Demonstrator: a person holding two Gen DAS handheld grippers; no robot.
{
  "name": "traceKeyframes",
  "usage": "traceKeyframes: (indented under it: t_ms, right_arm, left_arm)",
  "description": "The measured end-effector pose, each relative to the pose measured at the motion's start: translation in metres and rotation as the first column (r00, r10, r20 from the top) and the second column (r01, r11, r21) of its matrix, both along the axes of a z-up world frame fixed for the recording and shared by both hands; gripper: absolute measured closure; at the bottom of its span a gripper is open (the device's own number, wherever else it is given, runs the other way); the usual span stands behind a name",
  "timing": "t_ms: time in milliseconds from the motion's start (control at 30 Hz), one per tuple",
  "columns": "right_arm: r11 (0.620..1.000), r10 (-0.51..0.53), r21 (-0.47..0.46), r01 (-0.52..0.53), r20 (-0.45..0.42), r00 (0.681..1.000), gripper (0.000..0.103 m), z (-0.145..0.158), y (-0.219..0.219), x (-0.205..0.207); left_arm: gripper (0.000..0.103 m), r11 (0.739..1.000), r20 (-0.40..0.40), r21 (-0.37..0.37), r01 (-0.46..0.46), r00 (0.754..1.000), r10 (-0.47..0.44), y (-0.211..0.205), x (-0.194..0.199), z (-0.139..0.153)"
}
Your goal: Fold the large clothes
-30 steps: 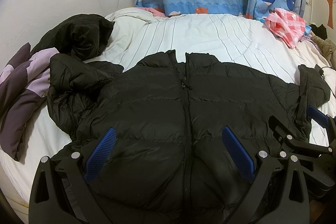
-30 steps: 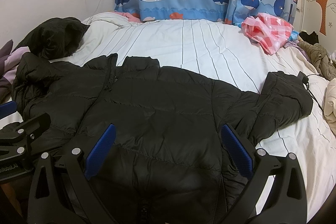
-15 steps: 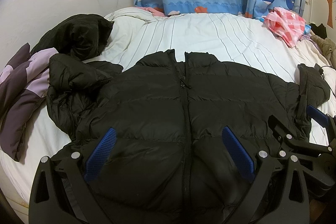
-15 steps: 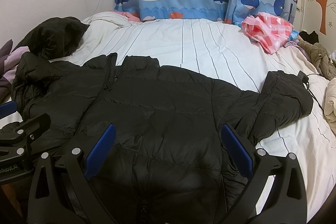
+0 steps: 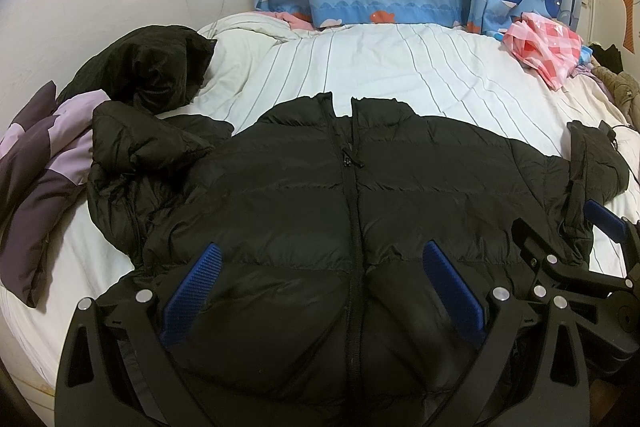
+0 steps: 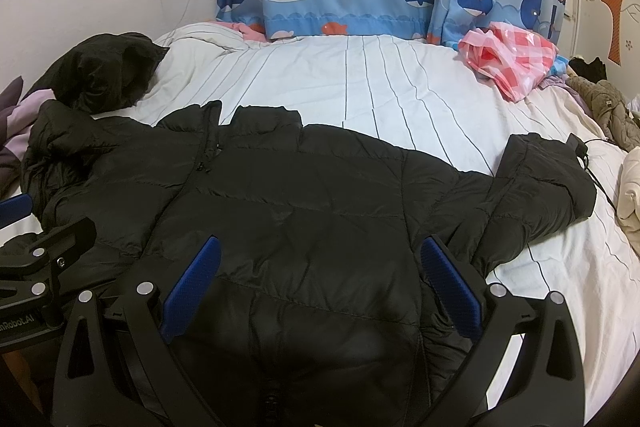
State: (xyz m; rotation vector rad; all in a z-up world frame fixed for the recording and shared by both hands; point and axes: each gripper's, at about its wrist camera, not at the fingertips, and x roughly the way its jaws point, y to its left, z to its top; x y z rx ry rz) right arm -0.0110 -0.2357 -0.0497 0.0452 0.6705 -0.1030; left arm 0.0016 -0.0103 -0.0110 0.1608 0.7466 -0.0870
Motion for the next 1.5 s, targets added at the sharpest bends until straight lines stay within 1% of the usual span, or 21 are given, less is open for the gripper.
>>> traceKeyframes:
  t_ms: [367,467,533,600,700,733,800,833,900,967,1033,1067,1100,1133,1200,1233,1300,1333,1367,1433,1500]
  right_arm:
    - [1.000,-0.005,-0.005,0.005,0.003,1.000,0.006,0.000,-0.002,0.000]
    - [0.996,-0.076,-0.052,0.077,0.017,0.997,0.006,-0.001,-0.020,0.004]
    - [0.986,-0.161,-0.036,0.160,-0.005,0.987,0.006,0.005,-0.055,0.009]
    - [0.963,-0.261,0.065,0.261,-0.010,0.965,0.006,0.015,-0.108,0.004]
    - [0.875,-0.442,0.198,0.442,-0.045,0.896,0.006,0.025,-0.201,-0.010]
    - [0.858,-0.472,0.197,0.475,-0.066,0.879,0.006,0.029,-0.221,-0.008]
    - [0.854,-0.503,0.111,0.509,-0.076,0.861,0.006,0.041,-0.248,0.009]
    - [0.861,-0.504,0.029,0.507,-0.085,0.860,0.006,0.047,-0.253,0.027]
    - [0.890,-0.451,-0.135,0.435,-0.131,0.883,0.006,0.050,-0.245,0.076]
    - [0.899,-0.390,-0.298,0.322,-0.205,0.898,0.006,0.037,-0.231,0.124]
    - [0.852,-0.396,-0.474,0.221,-0.311,0.864,0.006,-0.003,-0.220,0.175]
    - [0.820,-0.426,-0.540,0.191,-0.351,0.834,0.007,-0.025,-0.222,0.193]
    - [0.794,-0.466,-0.572,0.205,-0.357,0.809,0.007,-0.039,-0.232,0.205]
    - [0.790,-0.499,-0.559,0.253,-0.345,0.795,0.007,-0.044,-0.247,0.206]
    - [0.803,-0.563,-0.429,0.413,-0.320,0.762,0.006,-0.046,-0.288,0.191]
    - [0.785,-0.613,-0.362,0.503,-0.327,0.720,0.006,-0.053,-0.319,0.175]
    - [0.741,-0.672,-0.324,0.589,-0.352,0.652,0.006,-0.065,-0.363,0.145]
    - [0.731,-0.682,-0.289,0.619,-0.352,0.641,0.006,-0.061,-0.374,0.129]
    - [0.726,-0.685,-0.232,0.647,-0.329,0.650,0.006,-0.057,-0.380,0.102]
    - [0.719,-0.694,-0.193,0.668,-0.258,0.672,0.006,-0.041,-0.369,0.048]
    - [0.728,-0.684,-0.130,0.673,-0.189,0.704,0.006,-0.034,-0.351,-0.022]
  left_arm:
    - [0.006,1.000,-0.004,-0.003,-0.002,1.000,0.002,0.002,-0.001,-0.002]
    - [0.006,1.000,-0.011,-0.029,-0.005,1.000,0.005,0.001,-0.001,-0.004]
    - [0.006,0.998,-0.019,-0.054,-0.010,1.000,0.009,0.003,0.001,-0.003]
    - [0.006,0.997,-0.035,-0.072,-0.012,0.999,0.010,0.003,0.002,-0.004]
    - [0.006,0.996,-0.063,-0.089,-0.010,0.998,0.005,0.007,0.002,-0.007]
    - [0.006,0.996,-0.071,-0.092,-0.013,0.997,0.007,0.008,0.004,-0.007]
    - [0.006,0.994,-0.090,-0.108,-0.022,0.996,0.012,0.010,0.006,-0.008]
    - [0.006,0.993,-0.101,-0.117,-0.028,0.995,0.016,0.012,0.008,-0.010]
    - [0.006,0.991,-0.119,-0.124,-0.042,0.993,0.027,0.012,0.013,-0.012]
    - [0.006,0.991,-0.133,-0.129,-0.048,0.991,0.031,0.011,0.017,-0.013]
    - [0.006,0.991,-0.139,-0.127,-0.046,0.990,0.028,0.009,0.019,-0.013]
    - [0.006,0.991,-0.140,-0.127,-0.044,0.990,0.026,0.009,0.019,-0.013]
    - [0.006,0.991,-0.139,-0.130,-0.040,0.990,0.022,0.009,0.018,-0.012]
    - [0.006,0.990,-0.140,-0.135,-0.037,0.990,0.018,0.009,0.019,-0.011]
    - [0.006,0.989,-0.147,-0.143,-0.028,0.989,0.007,0.010,0.019,-0.012]
    - [0.006,0.989,-0.157,-0.150,-0.021,0.988,-0.002,0.011,0.019,-0.013]
    - [0.006,0.986,-0.175,-0.164,-0.019,0.984,-0.010,0.013,0.020,-0.014]
    - [0.006,0.985,-0.182,-0.173,-0.023,0.983,-0.009,0.015,0.020,-0.015]
    - [0.006,0.983,-0.187,-0.182,-0.029,0.982,-0.006,0.018,0.020,-0.014]
    - [0.006,0.980,-0.191,-0.195,-0.042,0.981,0.004,0.020,0.021,-0.014]
    - [0.006,0.979,-0.193,-0.198,-0.049,0.981,0.010,0.020,0.020,-0.014]
